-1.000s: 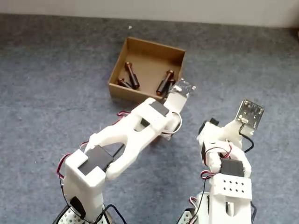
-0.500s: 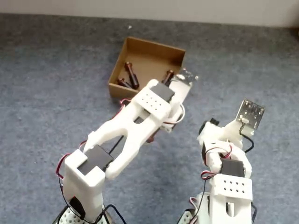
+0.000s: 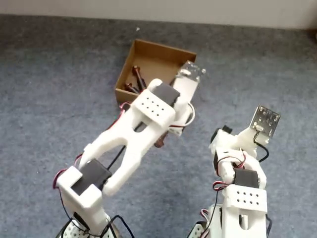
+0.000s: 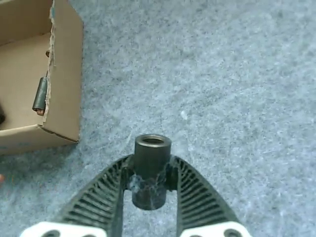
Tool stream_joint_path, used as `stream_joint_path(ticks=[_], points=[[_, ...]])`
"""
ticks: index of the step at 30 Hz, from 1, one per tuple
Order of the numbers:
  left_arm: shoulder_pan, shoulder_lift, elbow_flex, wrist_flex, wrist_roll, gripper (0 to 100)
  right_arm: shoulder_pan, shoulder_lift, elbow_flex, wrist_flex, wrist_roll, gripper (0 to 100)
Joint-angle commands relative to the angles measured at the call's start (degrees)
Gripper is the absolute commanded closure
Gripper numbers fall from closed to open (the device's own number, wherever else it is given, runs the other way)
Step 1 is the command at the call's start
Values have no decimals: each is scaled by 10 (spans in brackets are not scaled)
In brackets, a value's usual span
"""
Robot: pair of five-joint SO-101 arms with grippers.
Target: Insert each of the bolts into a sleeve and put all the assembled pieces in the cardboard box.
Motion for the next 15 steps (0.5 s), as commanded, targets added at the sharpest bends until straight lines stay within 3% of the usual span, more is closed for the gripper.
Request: stream_joint_path(ticks=[1,8,15], points=[[-44,-71,-15,4,11,994,3,-14,-8,-14,-1,994],[-111,-124,30,4,142,994,3,-14,-7,-14,-1,994],[-174,-176,65,2,417,994,3,-14,-7,-14,-1,994]])
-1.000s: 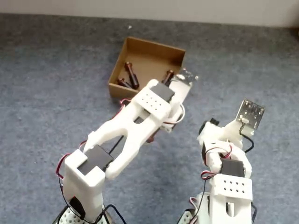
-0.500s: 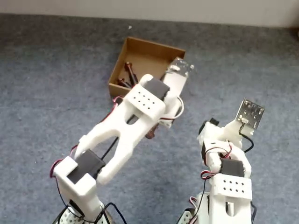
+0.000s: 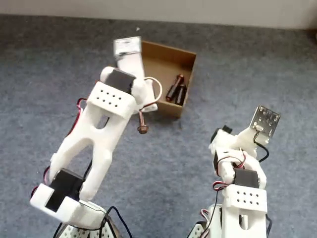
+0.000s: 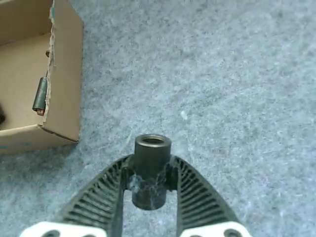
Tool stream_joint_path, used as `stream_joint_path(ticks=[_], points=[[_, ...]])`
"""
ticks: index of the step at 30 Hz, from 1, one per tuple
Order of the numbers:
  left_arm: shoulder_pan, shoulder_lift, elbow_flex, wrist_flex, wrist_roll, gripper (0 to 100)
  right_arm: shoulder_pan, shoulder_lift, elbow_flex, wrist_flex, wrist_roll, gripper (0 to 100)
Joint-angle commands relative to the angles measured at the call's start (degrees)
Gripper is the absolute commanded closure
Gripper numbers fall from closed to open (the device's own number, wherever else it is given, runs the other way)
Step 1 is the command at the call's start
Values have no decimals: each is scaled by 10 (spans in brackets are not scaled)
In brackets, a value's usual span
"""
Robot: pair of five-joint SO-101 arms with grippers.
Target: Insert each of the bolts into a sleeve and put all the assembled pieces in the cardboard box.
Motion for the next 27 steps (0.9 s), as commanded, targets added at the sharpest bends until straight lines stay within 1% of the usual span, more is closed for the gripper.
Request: stream_joint_path(ticks=[1,3,5,7,9,13,17,27], points=[[-34,-55,16,0,207,994,3,-14,-7,-14,-1,994],[-48,-65,27,0,289,994,2,-14,-6,-14,-1,994],[-65,-75,40,4,354,994,2,-14,-6,-14,-1,994],[-83,-87,61,4,402,994,2,-14,-6,-14,-1,994],[-93,-102,90,4,428,994,2,-14,-6,-14,-1,994],[-95,-131,161,1,433,993,2,-14,-6,-14,-1,994],[-95,-160,204,1,433,993,2,-14,-6,-14,-1,994],[-93,-208,212,0,433,992,2,-11,-4,-29,-1,994]])
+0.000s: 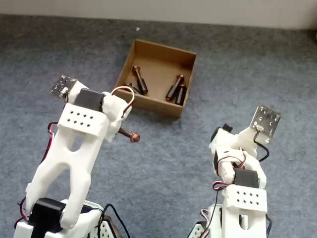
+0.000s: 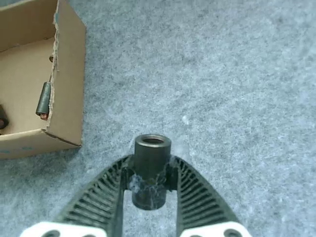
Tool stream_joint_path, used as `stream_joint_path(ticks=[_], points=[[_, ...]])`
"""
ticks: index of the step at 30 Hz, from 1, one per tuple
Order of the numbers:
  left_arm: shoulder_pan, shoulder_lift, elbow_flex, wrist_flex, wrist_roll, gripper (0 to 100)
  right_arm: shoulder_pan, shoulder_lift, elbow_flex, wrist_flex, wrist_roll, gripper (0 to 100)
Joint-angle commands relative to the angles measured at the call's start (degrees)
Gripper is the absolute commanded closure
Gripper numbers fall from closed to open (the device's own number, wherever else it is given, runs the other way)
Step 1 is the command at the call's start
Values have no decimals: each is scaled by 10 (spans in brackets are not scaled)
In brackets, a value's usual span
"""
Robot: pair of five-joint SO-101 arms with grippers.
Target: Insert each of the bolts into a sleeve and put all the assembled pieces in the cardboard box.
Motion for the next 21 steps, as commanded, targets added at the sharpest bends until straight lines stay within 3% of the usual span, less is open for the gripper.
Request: stream_joint_path(ticks=[1,10,15,17,21], points=[[-6,-28,-7,0,6,991,2,-11,-4,-17,-1,994],[-4,-27,-3,4,5,721,2,-11,-4,-17,-1,994],[-5,-27,-3,4,1,707,2,-11,-4,-17,-1,994],[-5,-27,-3,5,-40,707,2,-11,-4,-17,-1,994],[-6,-28,13,5,-206,705,3,-11,-4,-17,-1,994]])
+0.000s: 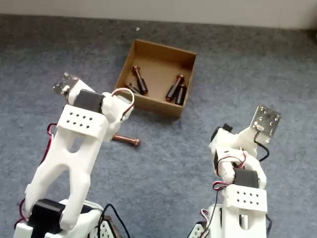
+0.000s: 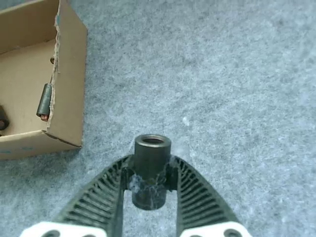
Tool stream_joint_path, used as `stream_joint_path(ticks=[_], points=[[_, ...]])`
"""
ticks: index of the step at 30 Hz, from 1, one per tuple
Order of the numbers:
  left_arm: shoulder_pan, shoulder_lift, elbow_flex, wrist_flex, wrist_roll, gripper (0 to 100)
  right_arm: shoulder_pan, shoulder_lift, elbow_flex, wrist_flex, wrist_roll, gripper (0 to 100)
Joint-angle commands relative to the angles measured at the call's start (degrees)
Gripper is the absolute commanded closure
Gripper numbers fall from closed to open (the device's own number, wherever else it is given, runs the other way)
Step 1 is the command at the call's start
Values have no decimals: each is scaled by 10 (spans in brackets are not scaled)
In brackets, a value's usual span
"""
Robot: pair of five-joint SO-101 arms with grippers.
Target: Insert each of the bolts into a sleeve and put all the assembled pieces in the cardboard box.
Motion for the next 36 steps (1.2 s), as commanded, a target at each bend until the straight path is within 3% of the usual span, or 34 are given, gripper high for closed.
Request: stream_joint_path(ticks=[1,6,17,23,29,32,36], points=[[-6,-22,4,5,-179,705,3,-11,-4,-15,-1,994],[-6,-22,17,5,-322,704,3,-11,-4,-15,-1,994],[-20,-17,58,-28,-837,706,3,-10,-4,-15,0,994],[-28,-16,58,-86,-991,706,3,-10,-4,-15,0,994],[-25,-15,88,-103,-1237,706,3,-10,-4,-15,0,994],[-25,-15,126,-153,-1305,706,3,-10,-4,-15,0,994],[-25,-15,176,-227,-1335,706,3,-10,-4,-15,0,994]])
